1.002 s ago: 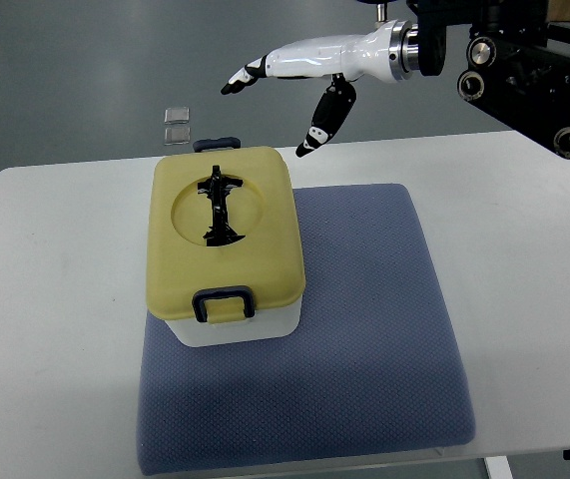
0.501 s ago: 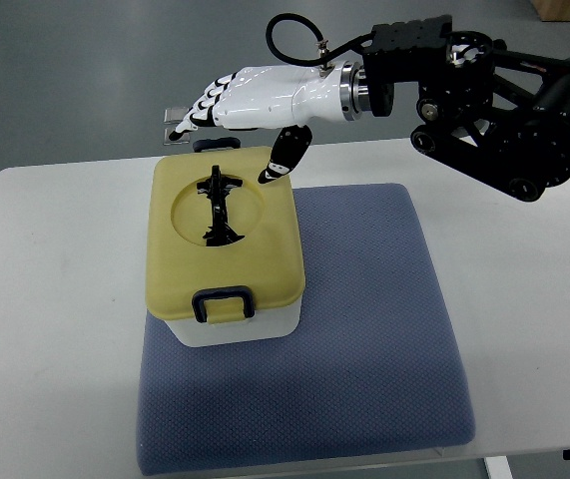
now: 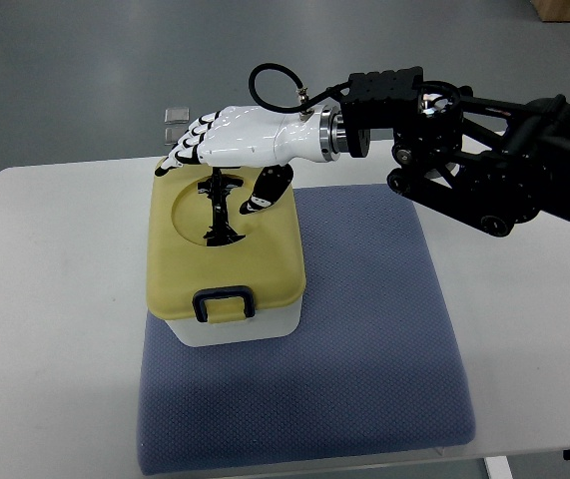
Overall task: Open white storage box with right hand
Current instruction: 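Close the right hand fingers around the black lid handle, then lift the yellow lid up off the white box with the right hand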
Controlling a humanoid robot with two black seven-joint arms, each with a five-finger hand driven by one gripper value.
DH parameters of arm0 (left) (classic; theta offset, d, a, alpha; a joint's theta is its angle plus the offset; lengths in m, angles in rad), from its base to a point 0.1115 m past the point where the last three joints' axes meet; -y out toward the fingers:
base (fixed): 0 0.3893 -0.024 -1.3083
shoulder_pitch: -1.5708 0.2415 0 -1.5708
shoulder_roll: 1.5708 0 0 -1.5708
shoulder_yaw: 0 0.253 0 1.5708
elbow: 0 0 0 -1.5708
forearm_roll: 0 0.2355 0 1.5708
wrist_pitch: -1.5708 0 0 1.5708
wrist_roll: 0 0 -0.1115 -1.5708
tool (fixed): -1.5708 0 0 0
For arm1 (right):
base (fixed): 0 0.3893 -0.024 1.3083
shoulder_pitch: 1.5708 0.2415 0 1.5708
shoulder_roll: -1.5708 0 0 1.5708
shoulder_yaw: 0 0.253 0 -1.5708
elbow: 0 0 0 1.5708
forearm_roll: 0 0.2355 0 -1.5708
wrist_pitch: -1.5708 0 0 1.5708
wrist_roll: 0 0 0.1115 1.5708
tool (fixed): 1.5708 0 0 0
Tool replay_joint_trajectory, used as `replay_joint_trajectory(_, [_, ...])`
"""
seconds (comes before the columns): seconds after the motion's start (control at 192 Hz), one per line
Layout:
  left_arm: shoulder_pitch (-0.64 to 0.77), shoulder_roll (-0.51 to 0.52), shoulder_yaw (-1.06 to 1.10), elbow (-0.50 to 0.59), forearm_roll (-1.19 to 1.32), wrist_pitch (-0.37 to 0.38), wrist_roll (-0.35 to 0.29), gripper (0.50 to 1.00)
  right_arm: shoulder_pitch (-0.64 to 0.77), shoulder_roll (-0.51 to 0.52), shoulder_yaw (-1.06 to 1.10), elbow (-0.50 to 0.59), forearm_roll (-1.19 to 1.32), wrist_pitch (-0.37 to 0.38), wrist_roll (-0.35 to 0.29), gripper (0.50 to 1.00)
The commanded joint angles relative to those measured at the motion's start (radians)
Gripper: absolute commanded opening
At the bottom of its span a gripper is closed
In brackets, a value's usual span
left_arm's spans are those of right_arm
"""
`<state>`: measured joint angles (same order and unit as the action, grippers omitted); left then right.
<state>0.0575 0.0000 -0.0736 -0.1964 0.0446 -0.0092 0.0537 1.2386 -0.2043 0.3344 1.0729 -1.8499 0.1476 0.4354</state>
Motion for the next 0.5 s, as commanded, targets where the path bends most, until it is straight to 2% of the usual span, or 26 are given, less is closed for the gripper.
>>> replay_joint_trajectory(0.0, [0.001,0.0,0.0,0.0,0.0,0.0,0.0,1.0,-0.013,0.011,0.0,-0.001,-0.003,-0.019,-0.011,0.795])
replay_joint_trajectory(0.078, [-0.001,0.0,0.0,0.0,0.001,0.0,0.0,1.0,-0.019,0.02,0.002,-0.002,-0.003,-0.029,-0.014,0.733])
replay_joint_trajectory(0.125, [-0.001,0.0,0.0,0.0,0.0,0.0,0.0,1.0,-0.021,0.025,0.002,-0.002,-0.003,-0.036,-0.015,0.654])
replay_joint_trajectory(0.177, [0.001,0.0,0.0,0.0,0.0,0.0,0.0,1.0,-0.025,0.025,0.002,-0.005,-0.005,-0.039,-0.015,0.617])
replay_joint_trajectory(0.23, [-0.001,0.0,0.0,0.0,0.0,0.0,0.0,1.0,-0.027,0.025,0.002,-0.005,-0.003,-0.04,-0.017,0.543])
replay_joint_trajectory(0.245, [-0.001,0.0,0.0,0.0,0.0,0.0,0.0,1.0,-0.027,0.025,0.002,-0.005,-0.005,-0.042,-0.021,0.505])
replay_joint_trajectory(0.496, [-0.001,0.0,0.0,0.0,0.0,0.0,0.0,1.0,-0.025,0.026,0.012,-0.002,0.001,-0.04,-0.021,0.5])
